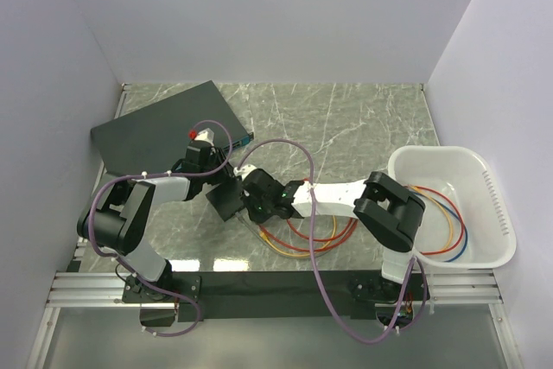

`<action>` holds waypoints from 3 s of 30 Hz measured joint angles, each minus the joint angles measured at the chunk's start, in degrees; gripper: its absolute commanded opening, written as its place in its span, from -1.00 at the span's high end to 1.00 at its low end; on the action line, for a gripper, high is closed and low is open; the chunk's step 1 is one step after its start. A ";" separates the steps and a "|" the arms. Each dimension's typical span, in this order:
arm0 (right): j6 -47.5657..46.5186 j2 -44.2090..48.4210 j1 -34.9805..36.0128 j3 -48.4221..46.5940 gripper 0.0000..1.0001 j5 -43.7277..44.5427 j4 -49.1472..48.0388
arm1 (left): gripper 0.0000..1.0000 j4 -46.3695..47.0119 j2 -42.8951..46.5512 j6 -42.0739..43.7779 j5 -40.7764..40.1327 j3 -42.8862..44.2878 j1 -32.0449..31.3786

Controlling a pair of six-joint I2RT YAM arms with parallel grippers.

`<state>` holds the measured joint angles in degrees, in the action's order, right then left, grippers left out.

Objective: Insert the plug into the switch port

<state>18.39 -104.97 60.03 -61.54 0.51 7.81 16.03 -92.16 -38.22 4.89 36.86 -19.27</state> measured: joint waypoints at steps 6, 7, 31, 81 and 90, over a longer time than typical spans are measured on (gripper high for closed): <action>0.00 0.00 0.00 -0.07 1.00 0.00 -0.28 | 0.23 0.00 0.00 0.00 0.00 0.00 0.00; -0.02 0.00 0.00 -0.09 1.00 0.00 -0.31 | 0.23 -0.02 0.00 0.00 0.00 0.00 0.00; -0.48 -3.28 -1.49 -5.95 1.00 -0.31 2.80 | 0.24 1.77 -0.37 -0.39 0.04 -0.44 0.07; -6.95 -5.05 -2.58 -8.33 1.00 -0.96 2.08 | 0.26 12.79 -2.14 -3.32 1.38 -4.72 0.81; -10.12 -5.33 -2.60 -8.50 1.00 0.50 1.03 | 0.27 19.19 -1.66 -5.07 -0.26 -8.31 0.68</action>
<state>8.27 -110.30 57.43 -70.04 1.02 8.84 35.22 -93.82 -43.29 4.62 28.56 -18.59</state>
